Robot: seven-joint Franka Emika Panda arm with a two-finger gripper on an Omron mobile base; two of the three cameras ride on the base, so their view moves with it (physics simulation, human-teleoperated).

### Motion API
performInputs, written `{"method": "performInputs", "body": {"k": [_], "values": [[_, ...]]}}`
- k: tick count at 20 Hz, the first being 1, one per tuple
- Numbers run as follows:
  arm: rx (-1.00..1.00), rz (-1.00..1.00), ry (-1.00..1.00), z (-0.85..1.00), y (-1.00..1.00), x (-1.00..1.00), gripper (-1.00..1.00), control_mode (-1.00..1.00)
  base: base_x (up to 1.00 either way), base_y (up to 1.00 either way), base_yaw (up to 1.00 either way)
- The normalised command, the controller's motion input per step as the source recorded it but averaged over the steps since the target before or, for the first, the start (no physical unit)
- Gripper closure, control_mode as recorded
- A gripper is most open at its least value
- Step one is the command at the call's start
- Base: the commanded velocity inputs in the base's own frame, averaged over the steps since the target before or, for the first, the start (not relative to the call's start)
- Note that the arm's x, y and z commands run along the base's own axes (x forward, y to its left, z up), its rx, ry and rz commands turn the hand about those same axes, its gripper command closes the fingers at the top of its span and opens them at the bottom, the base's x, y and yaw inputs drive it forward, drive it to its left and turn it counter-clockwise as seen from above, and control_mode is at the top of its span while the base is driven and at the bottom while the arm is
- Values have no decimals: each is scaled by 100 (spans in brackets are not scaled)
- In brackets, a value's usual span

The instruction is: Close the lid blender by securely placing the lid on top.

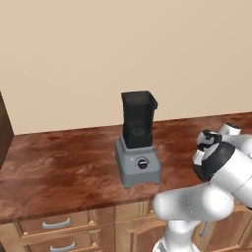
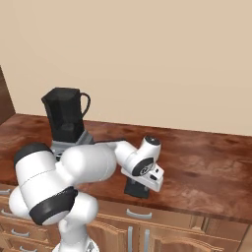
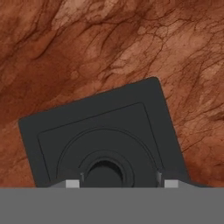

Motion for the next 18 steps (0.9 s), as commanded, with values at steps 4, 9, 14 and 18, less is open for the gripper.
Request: {"method": "performInputs", "body": {"k": [4,9,14,18], "values": [[0,1,0,-16,38,1,100,-100,0,0,0],[0,0,-1,0,36,0,100,-100,0,0,0],[0,0,-2,13,41,-3,100,-100,0,0,0],[0,0,-10,50,16,-14,100,-100,0,0,0]]}}
